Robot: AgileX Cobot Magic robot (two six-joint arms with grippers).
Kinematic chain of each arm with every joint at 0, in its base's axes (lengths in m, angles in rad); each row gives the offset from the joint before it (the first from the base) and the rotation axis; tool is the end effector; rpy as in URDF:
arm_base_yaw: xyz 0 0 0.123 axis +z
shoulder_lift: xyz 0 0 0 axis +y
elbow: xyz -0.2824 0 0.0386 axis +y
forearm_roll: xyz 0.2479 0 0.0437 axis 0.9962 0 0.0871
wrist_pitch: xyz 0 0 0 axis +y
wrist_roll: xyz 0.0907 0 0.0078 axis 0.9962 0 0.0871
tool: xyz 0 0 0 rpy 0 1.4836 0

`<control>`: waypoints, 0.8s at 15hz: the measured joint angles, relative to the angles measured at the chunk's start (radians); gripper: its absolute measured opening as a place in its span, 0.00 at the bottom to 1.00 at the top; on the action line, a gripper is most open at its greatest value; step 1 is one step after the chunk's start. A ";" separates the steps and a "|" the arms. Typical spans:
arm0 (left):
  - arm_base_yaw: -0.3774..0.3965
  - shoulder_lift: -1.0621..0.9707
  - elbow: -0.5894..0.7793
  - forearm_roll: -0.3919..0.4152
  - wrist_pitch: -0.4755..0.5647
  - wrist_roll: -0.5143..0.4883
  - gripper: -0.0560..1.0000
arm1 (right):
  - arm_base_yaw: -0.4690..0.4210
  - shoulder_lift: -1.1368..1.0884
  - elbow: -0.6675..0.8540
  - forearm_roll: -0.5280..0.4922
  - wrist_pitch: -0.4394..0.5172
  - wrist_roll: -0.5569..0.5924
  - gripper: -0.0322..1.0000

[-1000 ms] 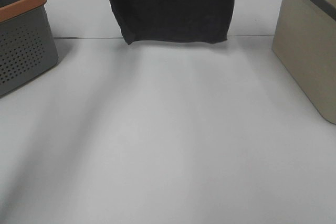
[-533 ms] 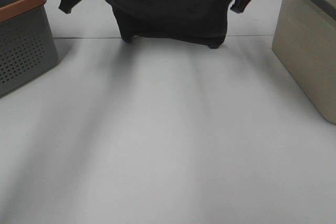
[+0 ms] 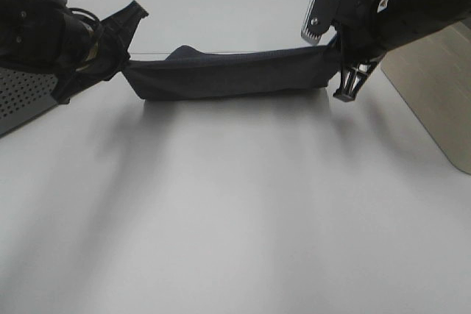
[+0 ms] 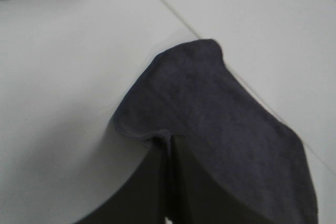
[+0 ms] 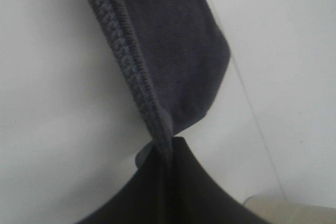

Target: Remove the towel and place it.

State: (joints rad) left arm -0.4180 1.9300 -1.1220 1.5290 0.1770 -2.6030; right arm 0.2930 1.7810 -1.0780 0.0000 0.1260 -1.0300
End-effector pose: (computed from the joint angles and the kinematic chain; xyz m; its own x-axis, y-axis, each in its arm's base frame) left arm 0.3768 -0.1497 0.1652 -0.5355 -0.7094 -0.4582 -0.4018 0.6912 -0.6006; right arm 0.3648 0.1101 0.2026 -0.0854 -0.9212 -0.3795 -0.7032 0.3256 -0.6321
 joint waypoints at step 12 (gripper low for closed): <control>-0.020 -0.123 0.295 -0.002 -0.193 0.078 0.05 | 0.184 -0.065 0.343 0.053 0.004 0.001 0.05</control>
State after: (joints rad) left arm -0.4380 1.8070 -0.8270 1.5270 -0.0160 -2.5250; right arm 0.4770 1.7160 -0.7350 0.0530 0.1300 -1.0290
